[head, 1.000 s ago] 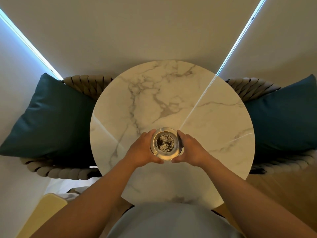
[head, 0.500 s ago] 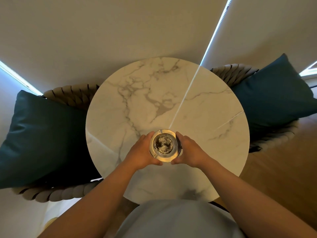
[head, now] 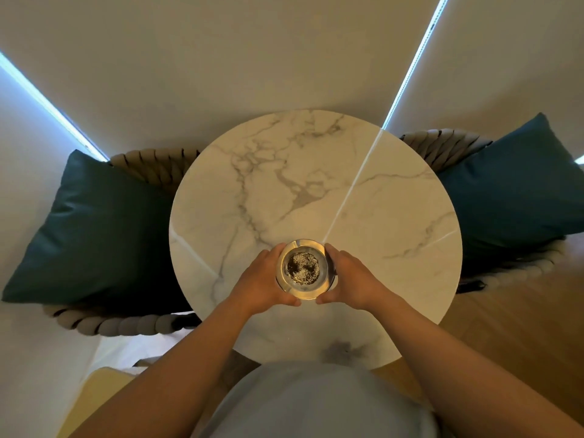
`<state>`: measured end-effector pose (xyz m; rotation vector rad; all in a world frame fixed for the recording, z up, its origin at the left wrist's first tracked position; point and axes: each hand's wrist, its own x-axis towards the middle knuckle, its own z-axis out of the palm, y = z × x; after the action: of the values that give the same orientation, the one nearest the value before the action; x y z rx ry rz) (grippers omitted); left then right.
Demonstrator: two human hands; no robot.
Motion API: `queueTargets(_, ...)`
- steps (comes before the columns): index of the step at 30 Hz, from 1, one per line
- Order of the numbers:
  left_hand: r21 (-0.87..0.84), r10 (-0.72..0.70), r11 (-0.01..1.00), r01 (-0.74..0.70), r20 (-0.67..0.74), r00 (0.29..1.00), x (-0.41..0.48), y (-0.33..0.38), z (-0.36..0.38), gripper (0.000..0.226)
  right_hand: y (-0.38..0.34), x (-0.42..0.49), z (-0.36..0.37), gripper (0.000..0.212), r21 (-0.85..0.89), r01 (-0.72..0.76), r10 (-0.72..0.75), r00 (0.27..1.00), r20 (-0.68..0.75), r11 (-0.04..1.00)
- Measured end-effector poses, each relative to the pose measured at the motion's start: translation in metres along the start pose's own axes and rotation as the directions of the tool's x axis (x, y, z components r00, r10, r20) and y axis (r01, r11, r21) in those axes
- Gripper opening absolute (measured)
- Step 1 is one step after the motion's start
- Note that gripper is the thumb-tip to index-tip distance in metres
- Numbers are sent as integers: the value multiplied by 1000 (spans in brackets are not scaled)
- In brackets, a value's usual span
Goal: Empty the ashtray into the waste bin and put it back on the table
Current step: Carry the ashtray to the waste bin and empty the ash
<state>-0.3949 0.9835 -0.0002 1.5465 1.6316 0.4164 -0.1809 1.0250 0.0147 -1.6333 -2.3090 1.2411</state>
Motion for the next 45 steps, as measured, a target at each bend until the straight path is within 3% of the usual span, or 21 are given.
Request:
queueTargets(4,-18,-16,1000,14,-67,998,-25,8,19,112,8,-14,-3,93,-34,68,-67,997,39,997)
queueTargets(16,-115,-161,984,134,-271,949,-113,35,106,109,40,-72,1,105,-145,274,-236,943,234,951)
queueTargets(24,-198,-282,955,221,-369,886,-167,40,143,110,38,-97,17,86,-129,454,-386,851,357,882)
queueTargets(31,-297,-345,927,230,-432,833,-200,40,151,106,23,-104,30,86,-133,561,-466,779,419,817)
queueTargets(45,-306,-459,887,344,-517,722,-260,-15,126,115,-49,-94,90,97,-147,642,-495,698,517,752)
